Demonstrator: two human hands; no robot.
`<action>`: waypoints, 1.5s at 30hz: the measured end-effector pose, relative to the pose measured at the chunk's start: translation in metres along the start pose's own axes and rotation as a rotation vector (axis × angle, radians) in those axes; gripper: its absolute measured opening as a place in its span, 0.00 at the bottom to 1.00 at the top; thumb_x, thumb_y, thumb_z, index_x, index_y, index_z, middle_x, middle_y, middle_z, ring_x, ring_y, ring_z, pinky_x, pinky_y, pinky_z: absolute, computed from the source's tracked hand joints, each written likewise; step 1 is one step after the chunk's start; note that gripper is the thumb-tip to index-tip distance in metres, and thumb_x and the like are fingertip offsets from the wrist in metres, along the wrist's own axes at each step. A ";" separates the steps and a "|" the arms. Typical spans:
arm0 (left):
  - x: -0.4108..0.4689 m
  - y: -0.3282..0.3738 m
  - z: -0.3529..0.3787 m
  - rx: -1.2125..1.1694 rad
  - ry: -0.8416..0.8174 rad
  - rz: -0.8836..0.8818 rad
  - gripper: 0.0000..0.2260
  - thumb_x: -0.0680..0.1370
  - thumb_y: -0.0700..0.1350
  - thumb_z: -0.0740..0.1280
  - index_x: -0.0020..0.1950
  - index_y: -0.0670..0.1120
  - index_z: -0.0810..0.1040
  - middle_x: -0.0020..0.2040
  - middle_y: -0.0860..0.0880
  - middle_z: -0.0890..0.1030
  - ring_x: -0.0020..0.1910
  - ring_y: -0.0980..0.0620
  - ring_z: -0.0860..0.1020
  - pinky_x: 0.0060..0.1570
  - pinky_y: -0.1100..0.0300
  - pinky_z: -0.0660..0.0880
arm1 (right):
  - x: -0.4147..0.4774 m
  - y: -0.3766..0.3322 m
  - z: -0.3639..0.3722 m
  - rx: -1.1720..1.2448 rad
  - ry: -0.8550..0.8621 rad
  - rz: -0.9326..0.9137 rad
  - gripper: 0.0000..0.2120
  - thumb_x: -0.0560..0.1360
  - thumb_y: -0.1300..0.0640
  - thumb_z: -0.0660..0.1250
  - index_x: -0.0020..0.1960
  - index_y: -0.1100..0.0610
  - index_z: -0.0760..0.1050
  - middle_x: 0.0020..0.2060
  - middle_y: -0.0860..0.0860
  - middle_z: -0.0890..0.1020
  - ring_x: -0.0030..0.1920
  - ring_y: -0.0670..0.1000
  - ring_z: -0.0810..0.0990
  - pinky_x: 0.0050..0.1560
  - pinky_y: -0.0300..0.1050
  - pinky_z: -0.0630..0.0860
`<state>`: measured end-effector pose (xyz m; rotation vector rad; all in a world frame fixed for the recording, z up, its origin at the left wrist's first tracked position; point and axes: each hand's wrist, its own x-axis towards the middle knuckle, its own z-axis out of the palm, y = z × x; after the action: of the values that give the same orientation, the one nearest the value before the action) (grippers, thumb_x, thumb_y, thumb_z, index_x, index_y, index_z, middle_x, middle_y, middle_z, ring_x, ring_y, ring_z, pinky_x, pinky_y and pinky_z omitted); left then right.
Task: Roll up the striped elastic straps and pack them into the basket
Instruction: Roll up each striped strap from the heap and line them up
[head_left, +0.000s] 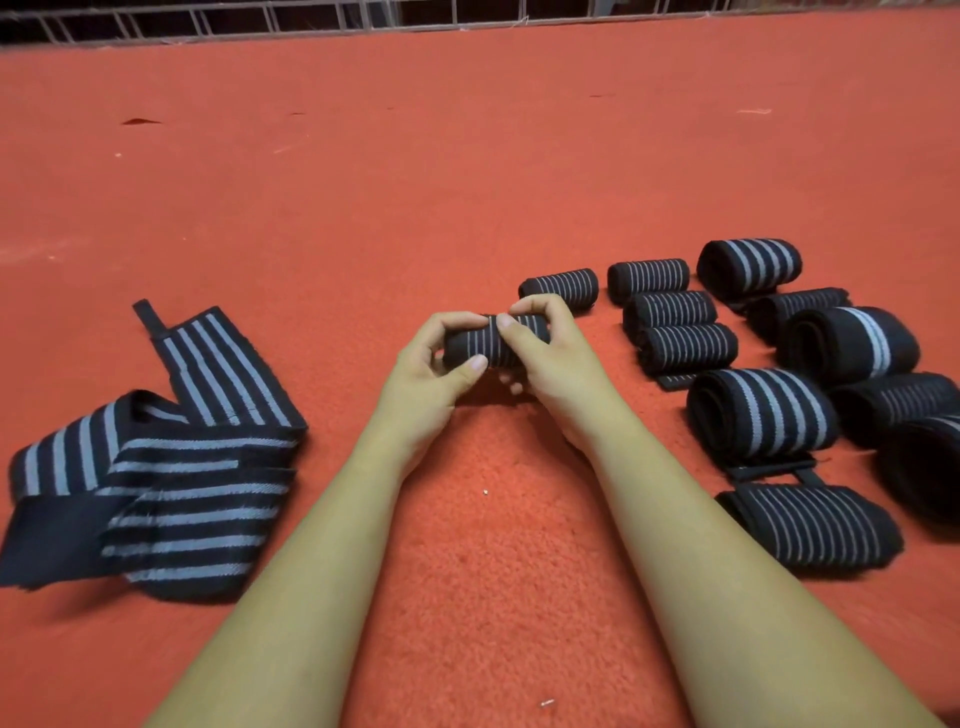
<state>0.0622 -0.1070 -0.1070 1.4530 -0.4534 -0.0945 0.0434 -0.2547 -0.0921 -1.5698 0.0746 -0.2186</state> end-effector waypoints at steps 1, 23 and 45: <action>-0.001 0.000 0.004 0.000 0.003 -0.014 0.13 0.76 0.38 0.70 0.59 0.50 0.78 0.52 0.48 0.80 0.50 0.53 0.77 0.53 0.58 0.76 | 0.001 0.001 -0.003 -0.027 0.031 0.004 0.10 0.80 0.54 0.66 0.58 0.55 0.68 0.42 0.54 0.77 0.33 0.49 0.76 0.27 0.37 0.71; 0.052 -0.024 0.066 0.664 0.176 -0.019 0.20 0.72 0.46 0.75 0.64 0.47 0.77 0.57 0.47 0.82 0.55 0.48 0.79 0.59 0.54 0.74 | 0.010 0.020 -0.037 -0.549 0.498 -0.059 0.21 0.78 0.60 0.64 0.70 0.60 0.71 0.66 0.58 0.76 0.68 0.57 0.72 0.70 0.46 0.64; -0.142 0.070 -0.179 1.345 0.252 -0.148 0.13 0.77 0.52 0.71 0.60 0.53 0.80 0.61 0.53 0.74 0.66 0.51 0.71 0.65 0.49 0.65 | -0.102 -0.024 0.149 -0.701 -0.444 -0.064 0.23 0.74 0.50 0.74 0.64 0.60 0.75 0.55 0.55 0.82 0.55 0.54 0.80 0.58 0.45 0.74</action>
<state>-0.0188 0.1161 -0.0822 2.7721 -0.1590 0.3449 -0.0309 -0.0888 -0.0767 -2.2859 -0.2747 0.1307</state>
